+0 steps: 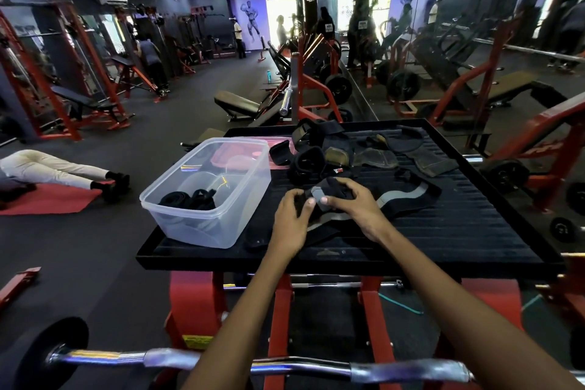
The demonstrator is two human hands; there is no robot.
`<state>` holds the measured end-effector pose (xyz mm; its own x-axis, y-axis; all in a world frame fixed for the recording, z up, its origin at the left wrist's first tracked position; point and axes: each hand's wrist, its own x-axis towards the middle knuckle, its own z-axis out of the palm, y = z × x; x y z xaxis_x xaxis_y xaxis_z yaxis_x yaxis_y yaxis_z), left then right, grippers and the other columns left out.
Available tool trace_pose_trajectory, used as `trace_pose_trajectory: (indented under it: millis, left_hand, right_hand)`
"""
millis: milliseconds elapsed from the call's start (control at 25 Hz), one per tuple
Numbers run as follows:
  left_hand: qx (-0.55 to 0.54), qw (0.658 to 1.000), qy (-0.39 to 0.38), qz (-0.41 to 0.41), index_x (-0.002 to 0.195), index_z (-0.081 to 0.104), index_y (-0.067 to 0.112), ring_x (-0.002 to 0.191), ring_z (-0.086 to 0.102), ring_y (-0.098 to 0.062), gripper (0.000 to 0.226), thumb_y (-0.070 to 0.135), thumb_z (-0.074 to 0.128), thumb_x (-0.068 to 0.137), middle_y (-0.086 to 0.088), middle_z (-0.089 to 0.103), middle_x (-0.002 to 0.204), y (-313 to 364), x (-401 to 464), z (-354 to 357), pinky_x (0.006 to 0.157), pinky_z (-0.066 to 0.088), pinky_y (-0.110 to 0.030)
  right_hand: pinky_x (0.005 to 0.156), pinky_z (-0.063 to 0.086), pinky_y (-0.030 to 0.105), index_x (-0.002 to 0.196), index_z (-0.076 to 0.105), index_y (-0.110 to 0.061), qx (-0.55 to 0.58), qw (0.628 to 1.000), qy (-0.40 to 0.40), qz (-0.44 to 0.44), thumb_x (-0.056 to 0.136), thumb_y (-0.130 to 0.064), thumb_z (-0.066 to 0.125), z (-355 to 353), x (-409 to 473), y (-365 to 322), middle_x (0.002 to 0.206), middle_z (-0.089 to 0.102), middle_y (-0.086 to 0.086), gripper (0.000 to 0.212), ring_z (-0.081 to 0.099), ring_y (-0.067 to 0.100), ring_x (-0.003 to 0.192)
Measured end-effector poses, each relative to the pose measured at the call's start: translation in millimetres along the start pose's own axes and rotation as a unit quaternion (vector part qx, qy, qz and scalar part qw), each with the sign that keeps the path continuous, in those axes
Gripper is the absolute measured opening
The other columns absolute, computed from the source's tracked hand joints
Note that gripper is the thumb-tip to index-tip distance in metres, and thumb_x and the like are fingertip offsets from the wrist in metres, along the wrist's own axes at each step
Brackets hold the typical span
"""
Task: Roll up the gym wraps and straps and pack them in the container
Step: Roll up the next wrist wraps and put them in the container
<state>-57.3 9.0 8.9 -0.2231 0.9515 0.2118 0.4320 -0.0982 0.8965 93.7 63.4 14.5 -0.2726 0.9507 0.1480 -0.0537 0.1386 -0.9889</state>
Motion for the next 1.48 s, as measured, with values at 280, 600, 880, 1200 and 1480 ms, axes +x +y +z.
trace_pose_trajectory:
  millis: [280,600,880,1200,1480]
  left_hand:
    - [0.345,0.934,0.082,0.033,0.123,0.054,0.014,0.112,0.054,-0.026,0.034,0.028,0.045,0.093,-0.007,0.061,0.12,-34,-35,-47,0.096,0.041,-0.038]
    - [0.379,0.921,0.094,0.013,0.094,0.066,0.014,0.086,0.062,-0.03,0.058,0.043,0.018,0.078,-0.008,0.069,0.091,-35,-35,-43,0.073,0.047,-0.036]
    - [0.393,0.917,0.068,-0.007,0.1,0.064,0.014,0.095,0.06,-0.03,0.053,0.04,0.021,0.083,-0.009,0.066,0.101,-33,-35,-43,0.077,0.045,-0.036]
    - [0.392,0.919,0.0,-0.039,0.124,0.054,0.015,0.12,0.045,-0.029,0.04,0.036,0.042,0.093,-0.01,0.053,0.128,-33,-27,-43,0.097,0.038,-0.038]
    - [0.405,0.913,0.029,-0.035,0.125,0.052,0.016,0.126,0.036,-0.03,0.038,0.032,0.045,0.092,-0.01,0.048,0.132,-4,-27,-18,0.11,0.021,-0.048]
  right_hand:
    - [0.076,0.038,0.001,0.121,0.057,-0.009,-0.259,0.962,-0.055,-0.067,0.069,-0.008,0.08,56,40,-22,0.11,0.062,0.002,0.056,0.057,0.011,0.104]
    - [0.088,0.037,0.021,0.13,0.044,-0.008,-0.359,0.924,-0.131,-0.026,0.065,-0.021,0.085,98,73,-8,0.125,0.058,0.013,0.078,0.054,0.023,0.114]
    - [0.092,0.031,0.016,0.142,0.029,-0.014,-0.321,0.937,-0.138,-0.02,0.065,-0.013,0.085,96,62,-11,0.135,0.051,0.008,0.095,0.046,0.013,0.122]
    - [0.106,0.033,0.031,0.147,0.021,-0.011,-0.372,0.921,-0.109,-0.026,0.083,-0.032,0.07,42,33,-20,0.147,0.032,0.014,0.083,0.035,0.026,0.135]
    - [0.1,0.034,0.026,0.135,0.045,-0.008,-0.474,0.879,-0.05,-0.002,0.089,-0.001,0.05,-28,10,-22,0.137,0.04,0.014,0.047,0.04,0.027,0.13]
